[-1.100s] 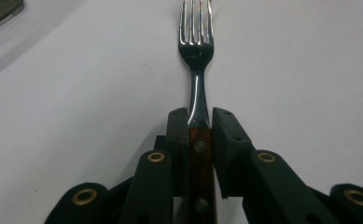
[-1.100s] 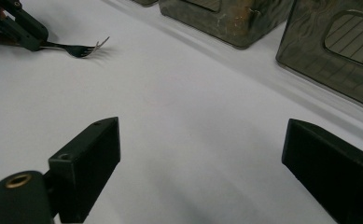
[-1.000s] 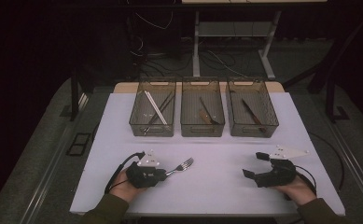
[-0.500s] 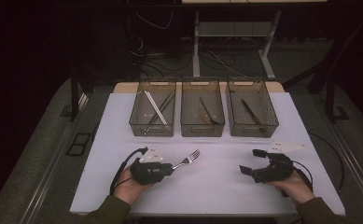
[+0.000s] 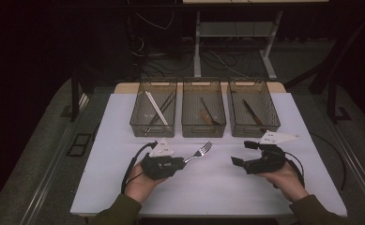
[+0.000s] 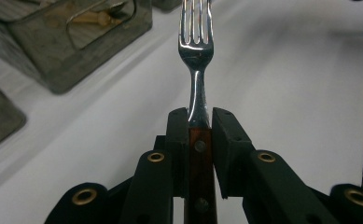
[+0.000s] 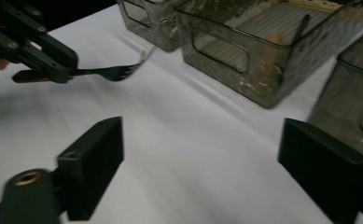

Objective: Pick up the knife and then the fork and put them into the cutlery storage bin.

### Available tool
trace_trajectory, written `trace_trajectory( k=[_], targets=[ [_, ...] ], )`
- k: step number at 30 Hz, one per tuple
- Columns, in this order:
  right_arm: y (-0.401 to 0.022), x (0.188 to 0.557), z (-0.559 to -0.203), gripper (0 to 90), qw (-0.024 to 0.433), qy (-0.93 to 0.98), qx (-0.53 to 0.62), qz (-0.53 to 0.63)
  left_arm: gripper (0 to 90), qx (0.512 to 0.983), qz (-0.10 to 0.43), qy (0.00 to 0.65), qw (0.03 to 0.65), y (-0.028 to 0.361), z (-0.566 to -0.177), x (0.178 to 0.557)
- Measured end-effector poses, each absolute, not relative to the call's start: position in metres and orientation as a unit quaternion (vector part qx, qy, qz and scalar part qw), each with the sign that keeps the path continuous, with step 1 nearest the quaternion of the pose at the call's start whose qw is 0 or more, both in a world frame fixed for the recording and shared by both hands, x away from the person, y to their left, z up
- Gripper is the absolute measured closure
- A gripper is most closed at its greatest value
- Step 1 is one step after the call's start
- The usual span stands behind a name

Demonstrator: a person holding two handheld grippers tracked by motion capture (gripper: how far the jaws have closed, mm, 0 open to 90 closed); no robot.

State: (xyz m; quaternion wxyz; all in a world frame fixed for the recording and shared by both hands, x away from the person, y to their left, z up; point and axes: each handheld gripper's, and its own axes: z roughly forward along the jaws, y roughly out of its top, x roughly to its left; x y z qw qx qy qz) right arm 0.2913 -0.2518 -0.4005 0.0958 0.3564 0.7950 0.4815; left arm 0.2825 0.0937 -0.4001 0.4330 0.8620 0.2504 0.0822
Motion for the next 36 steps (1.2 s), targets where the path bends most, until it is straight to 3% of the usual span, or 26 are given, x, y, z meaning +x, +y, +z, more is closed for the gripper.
trace_trajectory(
  k=[12, 19, 27, 36],
  targets=[
    [-0.227, 0.308, -0.396, 16.3, 0.063, 0.789, 0.356, 0.496, 77.2, 0.853, 0.094, 0.255, 0.446, 0.067, -0.395, 0.289],
    [-0.219, 0.319, -0.397, 31.1, 0.049, 0.775, 0.363, 0.515, 77.2, 0.849, 0.102, 0.257, 0.451, 0.06, -0.395, 0.287],
    [-0.216, 0.329, -0.404, 54.4, 0.013, 0.75, 0.385, 0.537, 77.2, 0.847, 0.108, 0.256, 0.454, 0.058, -0.397, 0.283],
    [-0.212, 0.333, -0.405, 75.1, 0.008, 0.741, 0.385, 0.551, 77.2, 0.844, 0.114, 0.26, 0.455, 0.06, -0.398, 0.284]
  ],
)
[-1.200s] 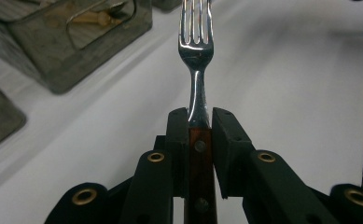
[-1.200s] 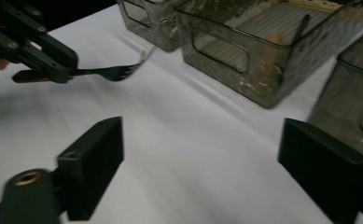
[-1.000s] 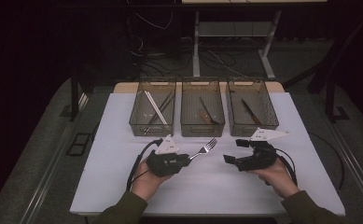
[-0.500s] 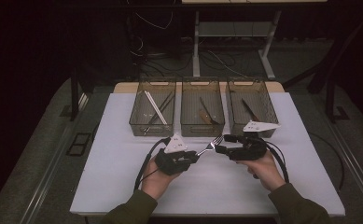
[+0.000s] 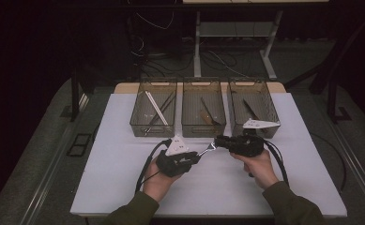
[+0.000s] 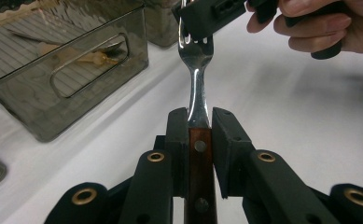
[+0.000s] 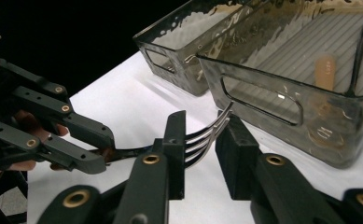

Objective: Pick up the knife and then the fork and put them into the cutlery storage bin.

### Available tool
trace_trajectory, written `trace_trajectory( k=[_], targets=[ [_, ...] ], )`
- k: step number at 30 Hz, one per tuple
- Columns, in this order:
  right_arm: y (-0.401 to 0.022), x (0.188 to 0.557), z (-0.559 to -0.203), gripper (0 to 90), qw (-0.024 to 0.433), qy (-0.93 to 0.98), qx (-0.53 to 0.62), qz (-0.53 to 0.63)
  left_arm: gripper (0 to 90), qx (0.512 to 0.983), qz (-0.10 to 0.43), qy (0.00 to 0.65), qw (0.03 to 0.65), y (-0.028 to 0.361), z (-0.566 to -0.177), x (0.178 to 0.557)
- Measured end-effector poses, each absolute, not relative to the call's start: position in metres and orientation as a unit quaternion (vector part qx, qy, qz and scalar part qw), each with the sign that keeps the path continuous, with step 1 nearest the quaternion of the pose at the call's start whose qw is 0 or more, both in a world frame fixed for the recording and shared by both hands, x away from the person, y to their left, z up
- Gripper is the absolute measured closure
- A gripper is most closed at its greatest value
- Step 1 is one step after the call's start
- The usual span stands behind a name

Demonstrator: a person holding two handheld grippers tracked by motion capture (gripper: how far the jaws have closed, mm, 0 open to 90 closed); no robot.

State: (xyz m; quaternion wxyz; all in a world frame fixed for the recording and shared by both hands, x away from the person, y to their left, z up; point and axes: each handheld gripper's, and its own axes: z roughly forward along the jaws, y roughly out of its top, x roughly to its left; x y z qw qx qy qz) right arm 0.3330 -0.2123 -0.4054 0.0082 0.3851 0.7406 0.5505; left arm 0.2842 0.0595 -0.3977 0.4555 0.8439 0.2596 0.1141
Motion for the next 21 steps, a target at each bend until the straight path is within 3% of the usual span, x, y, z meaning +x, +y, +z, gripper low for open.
trace_trajectory(
  k=[11, 14, 21],
  targets=[
    [-0.212, 0.333, -0.395, 86.5, -0.013, 0.719, 0.374, 0.586, 74.5, 0.84, 0.08, 0.247, 0.476, 0.054, -0.403, 0.282],
    [-0.21, 0.331, -0.388, 87.3, -0.001, 0.726, 0.361, 0.586, 71.5, 0.842, 0.073, 0.236, 0.48, 0.051, -0.403, 0.28],
    [-0.217, 0.328, -0.375, 87.2, 0.033, 0.735, 0.36, 0.574, 53.5, 0.843, 0.064, 0.219, 0.488, 0.06, -0.403, 0.281]
  ],
)
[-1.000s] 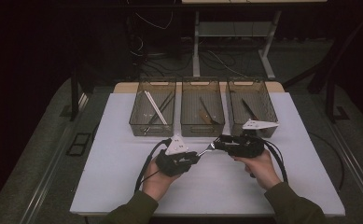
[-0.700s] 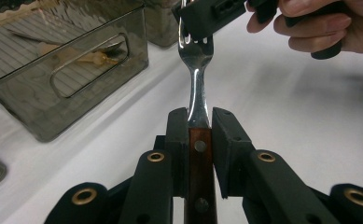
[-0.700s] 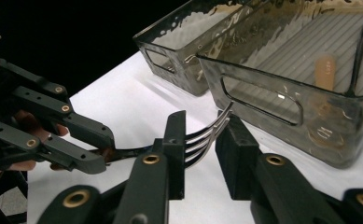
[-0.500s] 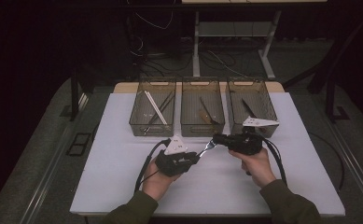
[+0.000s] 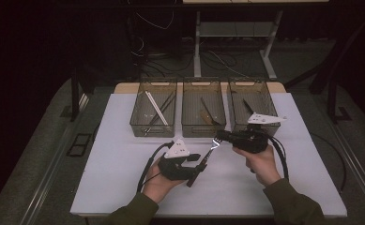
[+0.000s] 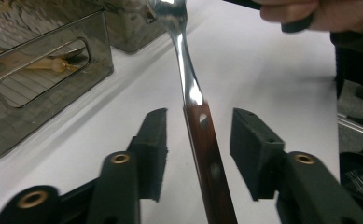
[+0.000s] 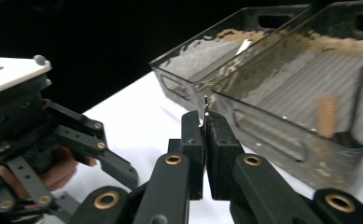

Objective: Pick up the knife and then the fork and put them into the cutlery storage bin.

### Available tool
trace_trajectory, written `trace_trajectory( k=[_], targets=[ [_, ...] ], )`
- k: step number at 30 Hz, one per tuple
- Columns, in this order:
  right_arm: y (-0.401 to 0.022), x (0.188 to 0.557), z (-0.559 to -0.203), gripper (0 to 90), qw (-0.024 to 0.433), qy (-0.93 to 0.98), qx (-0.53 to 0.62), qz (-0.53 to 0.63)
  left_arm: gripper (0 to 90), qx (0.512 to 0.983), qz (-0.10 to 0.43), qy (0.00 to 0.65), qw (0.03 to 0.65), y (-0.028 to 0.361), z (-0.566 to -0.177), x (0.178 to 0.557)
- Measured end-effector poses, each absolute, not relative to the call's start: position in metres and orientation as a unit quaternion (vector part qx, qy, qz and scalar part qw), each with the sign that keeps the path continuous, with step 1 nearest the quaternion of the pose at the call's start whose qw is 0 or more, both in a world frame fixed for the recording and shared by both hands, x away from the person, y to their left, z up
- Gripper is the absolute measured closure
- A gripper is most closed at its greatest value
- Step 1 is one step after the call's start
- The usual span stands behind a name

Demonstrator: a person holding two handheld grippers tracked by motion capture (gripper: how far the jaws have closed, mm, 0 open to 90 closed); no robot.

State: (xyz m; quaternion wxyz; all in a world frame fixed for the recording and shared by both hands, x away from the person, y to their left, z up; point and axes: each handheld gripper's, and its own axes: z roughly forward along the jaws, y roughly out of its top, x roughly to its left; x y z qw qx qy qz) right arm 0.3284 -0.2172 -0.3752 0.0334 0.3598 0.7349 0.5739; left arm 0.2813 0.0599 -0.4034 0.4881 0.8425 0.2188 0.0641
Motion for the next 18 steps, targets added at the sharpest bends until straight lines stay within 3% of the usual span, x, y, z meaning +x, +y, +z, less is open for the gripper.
trace_trajectory(
  k=[18],
  targets=[
    [-0.274, 0.338, -0.345, 87.1, 0.114, 0.737, 0.401, 0.532, 27.8, 0.834, 0.075, 0.234, 0.494, 0.126, -0.421, 0.276]
  ],
)
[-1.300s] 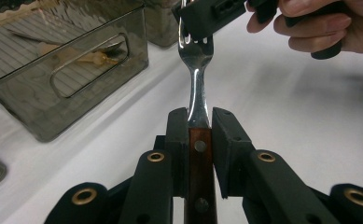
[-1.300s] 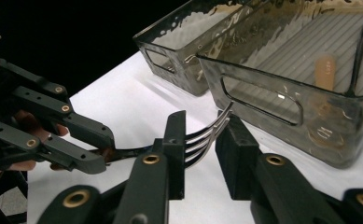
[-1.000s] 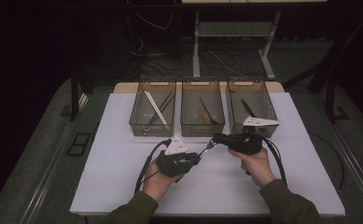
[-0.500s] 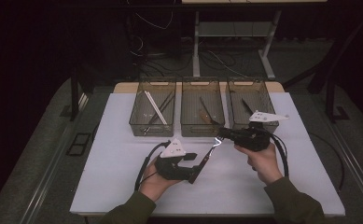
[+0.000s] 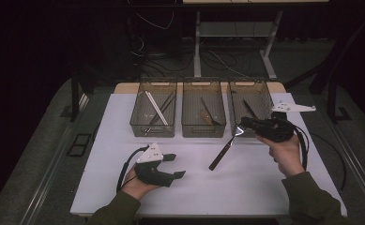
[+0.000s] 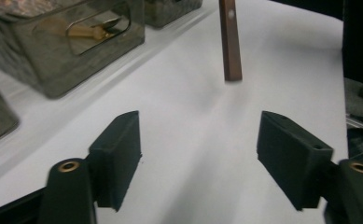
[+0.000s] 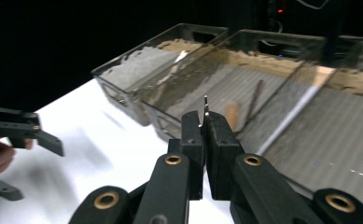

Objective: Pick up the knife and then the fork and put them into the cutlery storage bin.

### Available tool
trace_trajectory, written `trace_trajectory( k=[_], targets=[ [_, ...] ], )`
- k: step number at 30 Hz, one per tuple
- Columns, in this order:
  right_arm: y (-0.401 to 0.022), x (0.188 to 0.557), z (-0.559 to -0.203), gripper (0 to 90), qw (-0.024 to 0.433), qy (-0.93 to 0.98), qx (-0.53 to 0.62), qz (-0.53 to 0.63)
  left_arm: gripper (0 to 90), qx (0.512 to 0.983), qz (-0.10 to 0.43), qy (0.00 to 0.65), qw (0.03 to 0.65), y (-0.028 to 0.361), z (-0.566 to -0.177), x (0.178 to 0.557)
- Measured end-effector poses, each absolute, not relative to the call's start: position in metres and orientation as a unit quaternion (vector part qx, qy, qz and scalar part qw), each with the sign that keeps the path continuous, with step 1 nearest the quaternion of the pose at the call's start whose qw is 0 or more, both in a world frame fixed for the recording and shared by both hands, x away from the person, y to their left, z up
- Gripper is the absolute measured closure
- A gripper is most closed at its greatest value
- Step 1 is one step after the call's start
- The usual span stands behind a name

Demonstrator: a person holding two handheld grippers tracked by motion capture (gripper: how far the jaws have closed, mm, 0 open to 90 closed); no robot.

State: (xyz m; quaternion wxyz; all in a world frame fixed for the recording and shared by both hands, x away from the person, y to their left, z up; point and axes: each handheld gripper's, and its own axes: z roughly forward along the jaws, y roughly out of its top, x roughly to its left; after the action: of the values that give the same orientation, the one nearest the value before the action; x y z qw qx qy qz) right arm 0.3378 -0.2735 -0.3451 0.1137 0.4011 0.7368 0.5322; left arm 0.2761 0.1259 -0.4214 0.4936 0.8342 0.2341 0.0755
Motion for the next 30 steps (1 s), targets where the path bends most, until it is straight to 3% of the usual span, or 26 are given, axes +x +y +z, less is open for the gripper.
trace_trajectory(
  k=[13, 19, 30],
  targets=[
    [-0.304, 0.347, -0.335, 87.2, 0.151, 0.724, 0.428, 0.519, 12.1, 0.825, 0.1, 0.261, 0.491, 0.158, -0.435, 0.272],
    [-0.318, 0.36, -0.317, 87.1, 0.18, 0.719, 0.434, 0.512, 0.6, 0.821, 0.103, 0.276, 0.49, 0.163, -0.437, 0.272],
    [-0.346, 0.393, -0.283, 87.1, 0.231, 0.696, 0.461, 0.5, 0.0, 0.822, 0.093, 0.277, 0.489, 0.16, -0.438, 0.277]
  ],
)
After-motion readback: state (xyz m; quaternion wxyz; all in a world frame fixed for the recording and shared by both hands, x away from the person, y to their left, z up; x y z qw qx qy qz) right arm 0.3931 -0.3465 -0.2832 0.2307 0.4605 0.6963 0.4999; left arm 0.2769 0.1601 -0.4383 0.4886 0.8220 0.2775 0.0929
